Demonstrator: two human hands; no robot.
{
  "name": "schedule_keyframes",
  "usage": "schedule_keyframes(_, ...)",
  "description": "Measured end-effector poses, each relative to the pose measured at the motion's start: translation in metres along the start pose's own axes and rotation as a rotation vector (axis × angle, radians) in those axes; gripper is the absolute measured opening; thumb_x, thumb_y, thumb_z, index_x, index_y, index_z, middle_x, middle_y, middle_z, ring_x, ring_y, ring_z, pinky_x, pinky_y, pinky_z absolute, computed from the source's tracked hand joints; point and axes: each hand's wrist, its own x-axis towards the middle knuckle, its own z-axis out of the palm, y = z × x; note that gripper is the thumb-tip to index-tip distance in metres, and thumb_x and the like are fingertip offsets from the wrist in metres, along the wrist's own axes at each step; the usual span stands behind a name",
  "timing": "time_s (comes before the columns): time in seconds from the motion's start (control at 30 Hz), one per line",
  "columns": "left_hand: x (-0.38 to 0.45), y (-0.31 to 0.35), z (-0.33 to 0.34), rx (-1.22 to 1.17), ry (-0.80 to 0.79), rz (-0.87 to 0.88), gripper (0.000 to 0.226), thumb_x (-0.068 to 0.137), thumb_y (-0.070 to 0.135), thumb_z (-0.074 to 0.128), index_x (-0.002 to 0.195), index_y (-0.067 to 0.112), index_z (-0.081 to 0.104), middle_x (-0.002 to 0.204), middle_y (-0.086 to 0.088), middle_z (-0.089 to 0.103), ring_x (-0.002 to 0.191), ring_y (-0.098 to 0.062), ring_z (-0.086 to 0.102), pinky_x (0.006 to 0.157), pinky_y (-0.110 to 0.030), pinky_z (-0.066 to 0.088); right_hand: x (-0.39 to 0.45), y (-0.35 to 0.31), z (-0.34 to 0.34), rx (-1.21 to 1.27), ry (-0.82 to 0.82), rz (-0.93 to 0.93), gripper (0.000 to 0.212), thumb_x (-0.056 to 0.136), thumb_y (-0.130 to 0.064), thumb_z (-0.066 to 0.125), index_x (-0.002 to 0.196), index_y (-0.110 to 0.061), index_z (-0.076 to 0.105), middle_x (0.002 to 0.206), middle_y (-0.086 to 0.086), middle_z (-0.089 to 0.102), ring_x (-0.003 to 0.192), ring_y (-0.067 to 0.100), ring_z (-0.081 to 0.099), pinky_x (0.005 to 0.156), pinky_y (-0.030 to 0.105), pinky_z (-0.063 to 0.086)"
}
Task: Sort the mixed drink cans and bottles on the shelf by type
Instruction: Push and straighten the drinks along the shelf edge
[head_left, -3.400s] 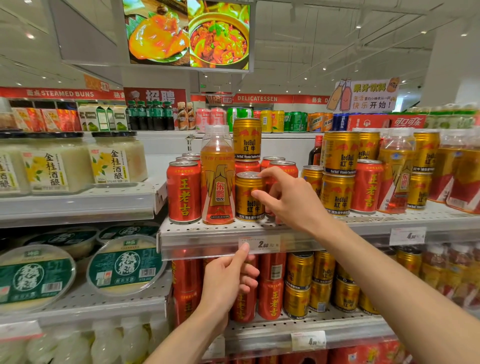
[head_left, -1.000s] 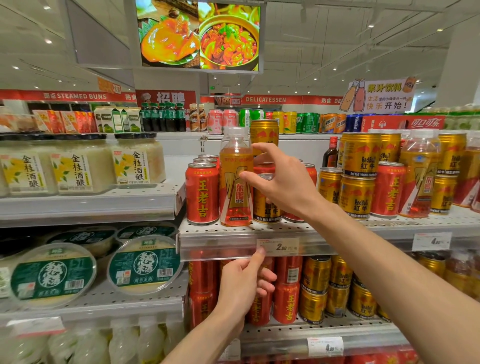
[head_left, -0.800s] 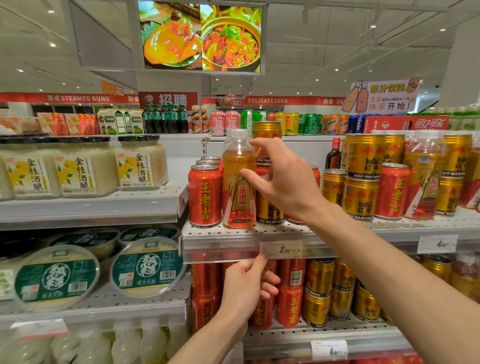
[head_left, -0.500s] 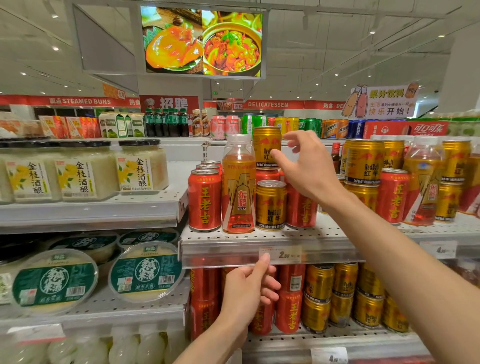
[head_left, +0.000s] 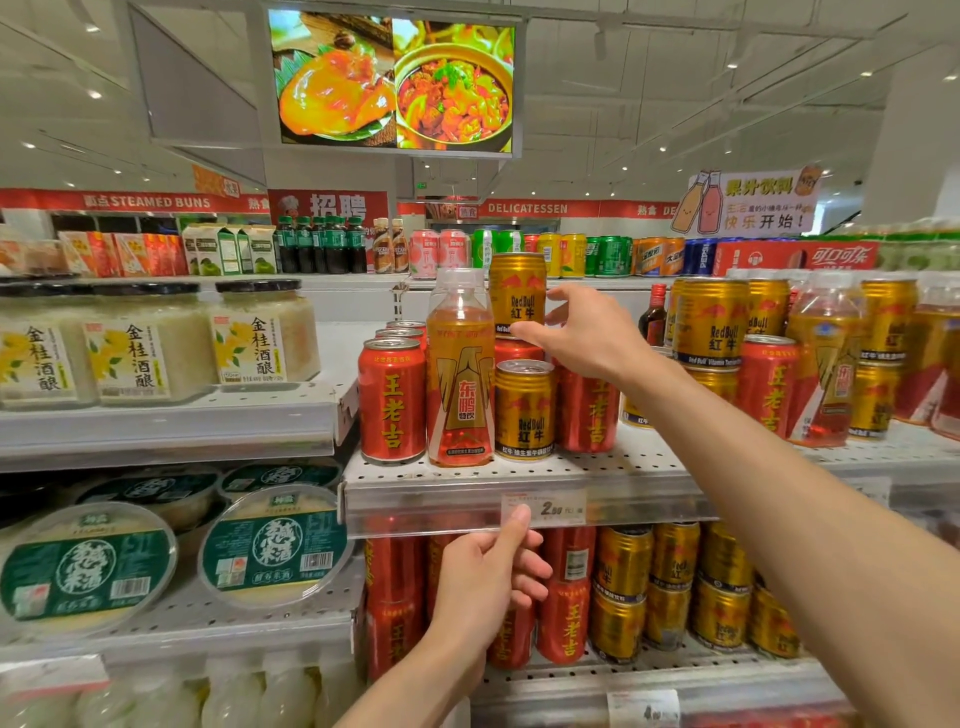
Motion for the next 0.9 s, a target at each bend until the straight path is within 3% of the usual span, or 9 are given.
schedule_keyframes(0.13, -0.001, 0.001, 0.0, 0.004, 0.002, -0.001, 0.04, 0.098, 0.037, 0.063, 0.089, -0.001, 0.073, 0.06, -0.007, 0.07, 0.047, -0.012, 0.063, 0.045, -0.017, 0.048, 0.005, -0.004, -0.002, -0.054, -0.014, 0.005, 0.054, 0.088, -0.066, 0.062, 0.118, -0.022, 0.067, 0.107, 0.002, 0.075, 0.098, 0.022, 0.069, 0.089, 0.044, 0.057)
schedule_keyframes(0.23, -0.002, 0.002, 0.0, 0.011, 0.005, 0.002, 0.039, 0.098, 0.037, 0.062, 0.089, 0.0, 0.073, 0.059, -0.006, 0.07, 0.047, -0.012, 0.063, 0.045, -0.017, 0.048, 0.005, -0.005, 0.0, -0.058, 0.008, -0.024, 0.037, 0.089, -0.063, 0.063, 0.103, -0.029, 0.071, 0.1, 0.0, 0.076, 0.093, 0.02, 0.069, 0.084, 0.042, 0.058)
schedule_keyframes(0.47, -0.001, 0.003, 0.0, 0.016, 0.003, -0.01, 0.041, 0.098, 0.038, 0.062, 0.091, -0.001, 0.074, 0.061, -0.007, 0.071, 0.048, -0.012, 0.063, 0.044, -0.017, 0.047, 0.002, -0.003, 0.001, -0.087, 0.029, -0.018, 0.047, 0.09, -0.063, 0.062, 0.116, -0.025, 0.069, 0.103, -0.001, 0.075, 0.098, 0.02, 0.069, 0.078, 0.034, 0.052)
schedule_keyframes(0.6, -0.002, 0.003, -0.002, 0.005, -0.011, -0.012, 0.04, 0.099, 0.038, 0.062, 0.092, 0.0, 0.073, 0.061, -0.007, 0.071, 0.048, -0.012, 0.064, 0.045, -0.017, 0.048, -0.007, 0.0, 0.0, -0.078, 0.039, -0.013, 0.07, 0.092, -0.064, 0.058, 0.143, -0.016, 0.052, 0.129, 0.002, 0.068, 0.118, 0.022, 0.064, 0.096, 0.044, 0.054)
schedule_keyframes(0.77, -0.001, 0.0, -0.006, 0.015, -0.034, 0.02, 0.039, 0.101, 0.037, 0.056, 0.092, 0.003, 0.072, 0.062, -0.005, 0.072, 0.049, -0.011, 0.064, 0.047, -0.018, 0.05, -0.039, 0.009, -0.003, -0.053, 0.099, -0.064, 0.065, 0.096, -0.058, 0.055, 0.148, -0.019, 0.046, 0.145, 0.001, 0.058, 0.132, 0.02, 0.055, 0.107, 0.043, 0.046)
schedule_keyframes(0.9, -0.002, -0.002, -0.011, 0.006, -0.096, 0.033, 0.035, 0.103, 0.036, 0.054, 0.098, 0.006, 0.072, 0.069, -0.007, 0.076, 0.057, -0.012, 0.068, 0.053, -0.021, 0.054, -0.083, 0.018, 0.0, -0.041, 0.174, -0.098, 0.059, 0.097, -0.051, 0.058, 0.146, -0.019, 0.048, 0.145, 0.001, 0.056, 0.134, 0.018, 0.049, 0.113, 0.042, 0.042)
